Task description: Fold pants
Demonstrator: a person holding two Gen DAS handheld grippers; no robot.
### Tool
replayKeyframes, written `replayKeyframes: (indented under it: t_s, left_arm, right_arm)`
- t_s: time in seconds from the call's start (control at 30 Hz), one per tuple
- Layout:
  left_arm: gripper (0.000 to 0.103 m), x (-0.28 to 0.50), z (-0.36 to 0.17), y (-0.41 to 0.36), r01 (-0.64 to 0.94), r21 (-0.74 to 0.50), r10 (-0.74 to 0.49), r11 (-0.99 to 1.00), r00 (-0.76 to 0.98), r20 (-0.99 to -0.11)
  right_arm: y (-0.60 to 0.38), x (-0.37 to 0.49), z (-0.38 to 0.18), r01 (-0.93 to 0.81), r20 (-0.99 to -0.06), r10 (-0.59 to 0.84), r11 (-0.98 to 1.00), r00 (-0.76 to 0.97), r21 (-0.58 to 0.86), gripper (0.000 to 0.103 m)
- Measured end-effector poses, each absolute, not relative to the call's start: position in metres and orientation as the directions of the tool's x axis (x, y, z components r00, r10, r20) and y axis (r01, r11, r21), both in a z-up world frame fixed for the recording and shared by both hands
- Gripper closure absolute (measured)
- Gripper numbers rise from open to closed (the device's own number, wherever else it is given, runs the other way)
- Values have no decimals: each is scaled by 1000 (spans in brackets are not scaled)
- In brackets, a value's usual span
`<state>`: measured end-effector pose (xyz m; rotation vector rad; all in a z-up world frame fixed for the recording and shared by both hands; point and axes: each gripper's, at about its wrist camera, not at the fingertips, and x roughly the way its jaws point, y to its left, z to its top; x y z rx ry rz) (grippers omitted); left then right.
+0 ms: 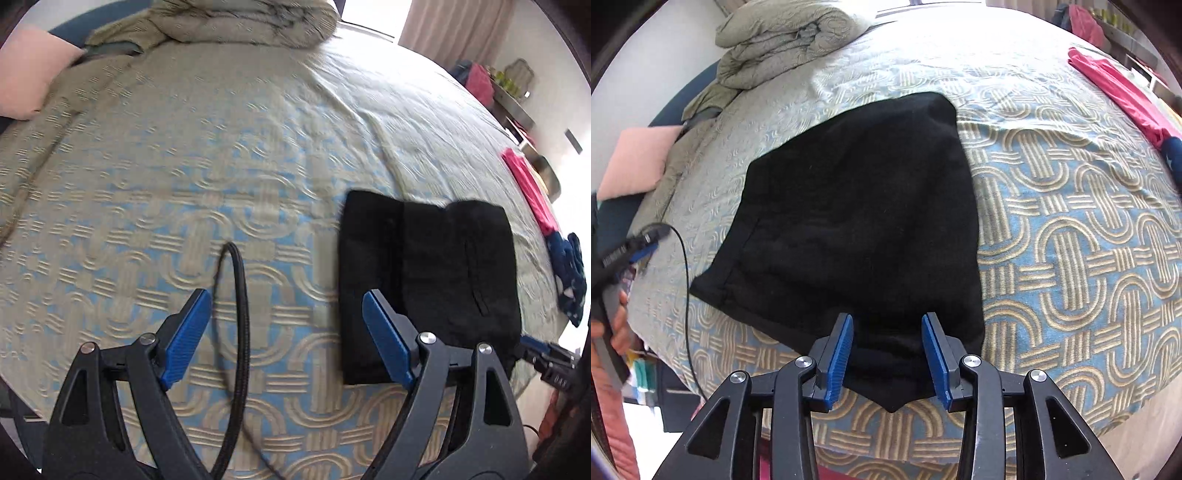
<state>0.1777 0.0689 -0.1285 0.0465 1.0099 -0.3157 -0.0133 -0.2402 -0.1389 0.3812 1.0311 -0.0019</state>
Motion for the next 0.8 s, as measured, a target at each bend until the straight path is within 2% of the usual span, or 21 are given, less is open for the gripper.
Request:
replayKeyframes:
  t_s: [0.07, 0.13, 0.23, 0.37, 0.47, 0.63, 0.67, 0.8]
  left_arm:
    - [19, 174, -144, 46, 333, -151, -292, 931, 431, -854]
    - [19, 170, -156, 28, 358, -132, -279, 924, 398, -874]
    - [19, 169, -168, 12, 361, -114, -255, 925, 373, -892]
    - [19, 170, -168, 11, 350, -111, -249, 930, 377, -892]
    - [18, 174, -157, 20, 335, -165, -295, 928, 387, -874]
    - [4, 175, -147, 25, 340, -277, -399, 899, 372, -838]
    - [4, 175, -150, 24, 346, -289, -409, 893, 354, -841]
    - [4, 182, -172, 16, 336, -302, -398, 892, 268, -877]
  right_arm:
    - [-257, -14, -134, 195, -832, 174, 928, 526, 317, 63]
    - [-264, -15, -133, 213, -832, 169, 922, 529, 322, 62]
    - [-271, -15, -137, 250, -842, 131, 921, 524, 299, 56]
    - [-274, -12, -140, 278, -863, 85, 927, 498, 252, 55]
    - [-276, -9, -142, 280, -866, 82, 927, 494, 248, 55]
    - [-279, 0, -147, 276, -864, 109, 921, 492, 274, 52]
    - [-282, 1, -148, 277, -861, 120, 917, 494, 287, 48]
    - [-296, 2, -155, 285, -843, 193, 884, 502, 372, 45]
